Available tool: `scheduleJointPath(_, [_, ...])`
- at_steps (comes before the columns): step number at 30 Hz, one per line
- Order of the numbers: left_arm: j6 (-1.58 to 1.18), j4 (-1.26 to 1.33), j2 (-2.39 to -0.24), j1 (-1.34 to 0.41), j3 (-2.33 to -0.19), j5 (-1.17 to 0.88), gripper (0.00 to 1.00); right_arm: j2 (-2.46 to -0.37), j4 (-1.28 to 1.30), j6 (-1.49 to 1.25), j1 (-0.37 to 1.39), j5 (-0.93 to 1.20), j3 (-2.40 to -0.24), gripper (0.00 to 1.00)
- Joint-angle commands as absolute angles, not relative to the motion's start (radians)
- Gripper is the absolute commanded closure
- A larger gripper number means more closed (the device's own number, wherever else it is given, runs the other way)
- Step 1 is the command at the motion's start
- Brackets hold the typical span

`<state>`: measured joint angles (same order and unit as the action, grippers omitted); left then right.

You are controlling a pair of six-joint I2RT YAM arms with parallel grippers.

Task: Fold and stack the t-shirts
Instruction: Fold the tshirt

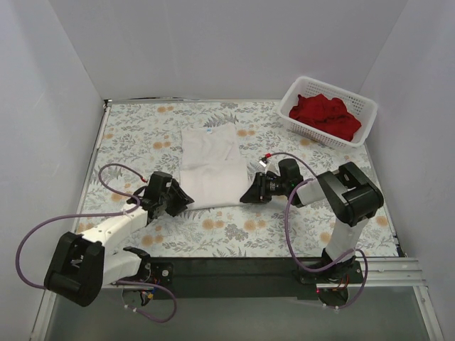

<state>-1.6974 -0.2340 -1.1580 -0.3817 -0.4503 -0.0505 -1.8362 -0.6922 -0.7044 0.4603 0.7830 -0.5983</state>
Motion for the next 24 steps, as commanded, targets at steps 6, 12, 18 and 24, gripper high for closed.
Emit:
scheduleJointPath(6, [-1.615,-0.543,-1.046,-0.393,-0.584,0.11,0.5,-1.592,-0.401,-0.571,0.465,0.649,-0.569,0.62])
scheduleJointPath(12, [-1.557,-0.629,-1.112,-0.405,-0.638,0.19,0.39,-1.487,-0.022,-0.405,0.526,0.352,-0.67,0.55])
scheduleJointPath(18, [-1.543,-0.641,-1.097,-0.405,-0.669,0.19,0.41,-1.459,0.04,-0.39,0.607,0.277,-0.715,0.52])
scheduleJointPath(24, [-1.577,-0.58,-1.094,-0.407,-0.597,0.138,0.45,-1.552,-0.179,-0.475,0.678,0.478,-0.77,0.54])
